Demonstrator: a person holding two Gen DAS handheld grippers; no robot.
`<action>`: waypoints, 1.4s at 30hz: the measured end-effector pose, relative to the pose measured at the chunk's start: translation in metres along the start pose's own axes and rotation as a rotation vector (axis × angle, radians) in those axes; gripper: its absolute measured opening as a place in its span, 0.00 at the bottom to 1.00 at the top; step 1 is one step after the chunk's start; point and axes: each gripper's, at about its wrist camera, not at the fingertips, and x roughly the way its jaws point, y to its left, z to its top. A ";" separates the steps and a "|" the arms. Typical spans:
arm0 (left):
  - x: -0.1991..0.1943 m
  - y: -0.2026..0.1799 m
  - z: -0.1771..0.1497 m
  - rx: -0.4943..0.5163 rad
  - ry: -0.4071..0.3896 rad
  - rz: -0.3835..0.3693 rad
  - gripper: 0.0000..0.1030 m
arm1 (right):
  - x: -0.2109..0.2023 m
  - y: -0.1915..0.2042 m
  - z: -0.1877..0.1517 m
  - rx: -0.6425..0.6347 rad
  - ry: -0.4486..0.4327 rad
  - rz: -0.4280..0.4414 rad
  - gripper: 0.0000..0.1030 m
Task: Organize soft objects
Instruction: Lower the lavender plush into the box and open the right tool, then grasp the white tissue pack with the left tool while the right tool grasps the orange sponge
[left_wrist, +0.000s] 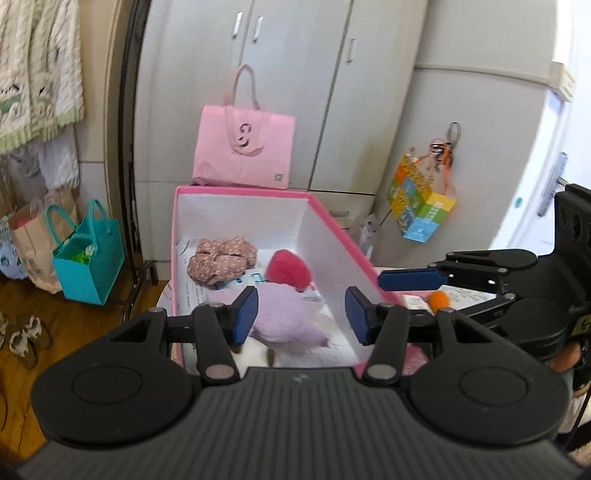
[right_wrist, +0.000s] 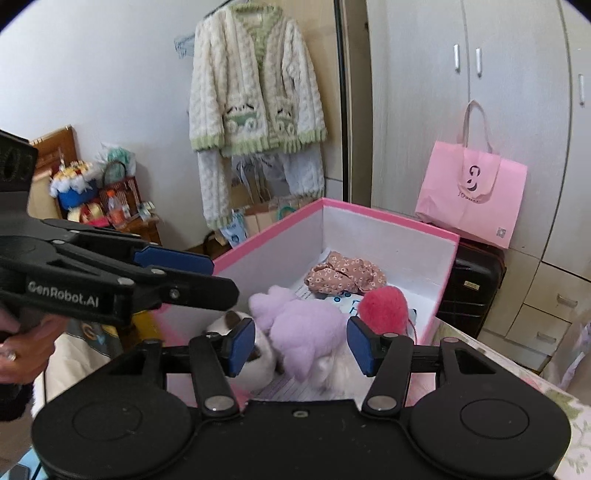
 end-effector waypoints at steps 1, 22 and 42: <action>-0.007 -0.004 0.001 0.012 -0.001 -0.011 0.51 | -0.011 -0.001 -0.003 0.010 -0.011 0.001 0.59; -0.065 -0.113 -0.030 0.275 0.020 -0.234 0.57 | -0.156 -0.003 -0.067 0.035 -0.046 -0.166 0.62; 0.049 -0.177 -0.062 0.305 0.109 -0.210 0.57 | -0.163 -0.084 -0.113 0.070 -0.063 -0.285 0.64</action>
